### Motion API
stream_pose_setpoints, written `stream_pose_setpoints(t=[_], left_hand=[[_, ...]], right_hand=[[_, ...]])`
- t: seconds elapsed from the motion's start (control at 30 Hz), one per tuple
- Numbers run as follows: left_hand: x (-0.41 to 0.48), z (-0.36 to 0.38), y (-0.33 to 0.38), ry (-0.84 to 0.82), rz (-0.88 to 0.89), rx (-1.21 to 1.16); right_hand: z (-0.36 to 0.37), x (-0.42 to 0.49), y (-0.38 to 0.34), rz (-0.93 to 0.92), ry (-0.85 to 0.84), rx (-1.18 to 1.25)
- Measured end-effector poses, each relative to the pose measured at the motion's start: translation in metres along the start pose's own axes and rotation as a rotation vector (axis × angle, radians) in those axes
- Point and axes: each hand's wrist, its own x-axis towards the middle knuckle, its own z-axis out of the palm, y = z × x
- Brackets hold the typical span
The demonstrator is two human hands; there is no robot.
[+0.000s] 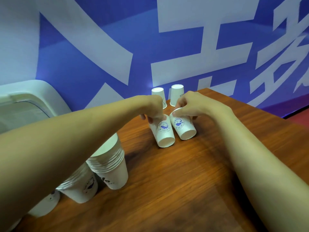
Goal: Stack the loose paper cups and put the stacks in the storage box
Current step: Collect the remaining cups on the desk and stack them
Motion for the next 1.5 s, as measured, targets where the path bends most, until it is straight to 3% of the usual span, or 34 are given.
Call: stream_pose_setpoints(t=[0.13, 0.33, 0.57, 0.8, 1.1, 1.3, 1.5], left_hand=[[-0.033, -0.029, 0.002, 0.075, 0.112, 0.045], [-0.118, -0.056, -0.035, 0.587, 0.121, 0.329], [-0.221, -0.054, -0.097, 0.779, 0.075, 0.26], [-0.282, -0.028, -0.124, 0.716, 0.103, 0.192], [-0.276, -0.006, -0.13, 0.67, 0.153, 0.172], [-0.273, 0.007, -0.13, 0.462, 0.068, 0.201], [-0.262, 0.026, -0.124, 0.421, 0.035, 0.356]], right_hand=[[-0.019, -0.011, -0.023, -0.085, 0.09, 0.021], [-0.042, -0.047, -0.082, -0.316, 0.328, -0.005], [-0.032, -0.083, -0.137, -0.617, 0.425, 0.235], [-0.019, -0.098, -0.157, -0.747, 0.217, 0.296], [-0.007, -0.102, -0.164, -0.727, 0.164, 0.214], [0.007, -0.098, -0.167, -0.682, 0.022, 0.109], [0.023, -0.096, -0.171, -0.638, -0.068, -0.026]])
